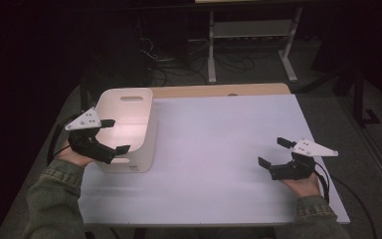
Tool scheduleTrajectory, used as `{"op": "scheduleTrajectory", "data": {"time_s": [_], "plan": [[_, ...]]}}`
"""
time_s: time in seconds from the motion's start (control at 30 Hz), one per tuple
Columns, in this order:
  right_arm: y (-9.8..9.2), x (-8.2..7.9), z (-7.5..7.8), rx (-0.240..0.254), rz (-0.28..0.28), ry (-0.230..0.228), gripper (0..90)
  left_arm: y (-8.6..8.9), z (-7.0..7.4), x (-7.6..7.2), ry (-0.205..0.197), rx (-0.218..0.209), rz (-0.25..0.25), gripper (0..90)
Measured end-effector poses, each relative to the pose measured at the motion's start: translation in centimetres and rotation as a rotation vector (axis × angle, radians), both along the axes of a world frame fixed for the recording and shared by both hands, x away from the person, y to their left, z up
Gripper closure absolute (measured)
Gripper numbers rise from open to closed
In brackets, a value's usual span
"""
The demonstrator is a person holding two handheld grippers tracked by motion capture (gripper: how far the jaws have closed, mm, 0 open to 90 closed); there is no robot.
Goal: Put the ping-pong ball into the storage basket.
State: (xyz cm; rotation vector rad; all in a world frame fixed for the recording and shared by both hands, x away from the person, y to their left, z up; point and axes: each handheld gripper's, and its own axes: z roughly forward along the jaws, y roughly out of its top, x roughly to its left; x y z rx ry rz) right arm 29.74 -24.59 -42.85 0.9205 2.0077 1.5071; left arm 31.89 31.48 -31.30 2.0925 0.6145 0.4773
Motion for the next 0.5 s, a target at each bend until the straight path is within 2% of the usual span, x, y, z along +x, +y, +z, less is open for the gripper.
{"op": "scheduleTrajectory", "data": {"time_s": [0.33,0.4,0.5], "plan": [[0.0,0.0,0.0,0.0,-0.001,0.003,0.0,0.0,-0.8,-0.8,-0.056,-0.082,0.065,0.0],[0.0,0.0,0.0,-0.001,-0.001,0.0,0.0,0.0,-1.1,-1.0,-0.086,-0.116,0.097,0.0],[0.0,-0.1,0.0,0.001,-0.002,-0.002,0.0,0.0,-1.3,-1.3,-0.11,-0.14,0.106,0.0]]}}
